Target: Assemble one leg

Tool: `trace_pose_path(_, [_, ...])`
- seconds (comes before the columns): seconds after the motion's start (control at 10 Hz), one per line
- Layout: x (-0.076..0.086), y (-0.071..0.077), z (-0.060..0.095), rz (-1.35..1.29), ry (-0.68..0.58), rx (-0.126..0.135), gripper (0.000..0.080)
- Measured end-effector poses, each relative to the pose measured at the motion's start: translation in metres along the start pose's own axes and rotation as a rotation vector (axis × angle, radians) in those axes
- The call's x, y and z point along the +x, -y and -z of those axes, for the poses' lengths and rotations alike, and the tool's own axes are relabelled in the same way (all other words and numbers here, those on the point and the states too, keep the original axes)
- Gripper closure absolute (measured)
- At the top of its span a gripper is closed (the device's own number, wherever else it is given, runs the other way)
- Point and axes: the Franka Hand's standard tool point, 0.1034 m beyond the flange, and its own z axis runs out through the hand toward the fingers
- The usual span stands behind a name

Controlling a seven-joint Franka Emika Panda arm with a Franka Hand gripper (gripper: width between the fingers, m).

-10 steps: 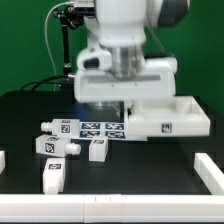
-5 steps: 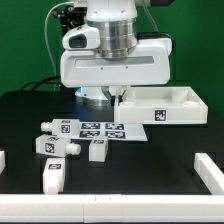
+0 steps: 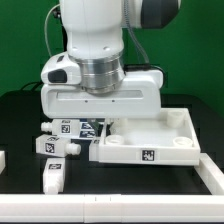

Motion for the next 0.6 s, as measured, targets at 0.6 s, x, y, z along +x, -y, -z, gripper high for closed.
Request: trace_pose_path(0.6, [0.017, 0.000, 0.005, 0.061, -0.018, -0.051, 0.0745])
